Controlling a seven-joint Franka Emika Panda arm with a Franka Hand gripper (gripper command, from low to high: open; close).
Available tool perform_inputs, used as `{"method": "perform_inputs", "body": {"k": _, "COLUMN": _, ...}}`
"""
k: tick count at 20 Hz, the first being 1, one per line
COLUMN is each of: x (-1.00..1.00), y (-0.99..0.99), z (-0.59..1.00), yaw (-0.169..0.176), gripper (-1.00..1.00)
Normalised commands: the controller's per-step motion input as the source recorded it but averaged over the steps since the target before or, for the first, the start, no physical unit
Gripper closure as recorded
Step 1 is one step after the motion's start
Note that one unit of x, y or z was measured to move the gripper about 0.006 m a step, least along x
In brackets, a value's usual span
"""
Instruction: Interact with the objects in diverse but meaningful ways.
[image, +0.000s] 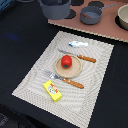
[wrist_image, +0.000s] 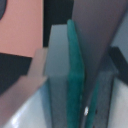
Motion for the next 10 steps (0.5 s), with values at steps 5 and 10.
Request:
{"method": "perform_inputs", "body": {"k": 5, "x": -0.23, "y": 0.90, "z": 0.00, "yaw": 0.031, "gripper": 1.00}}
{"method": "perform_inputs", "body": {"k": 10, "x": -0.04, "y": 0.83, "z": -0.04, "yaw": 0.027, "gripper": 1.00}}
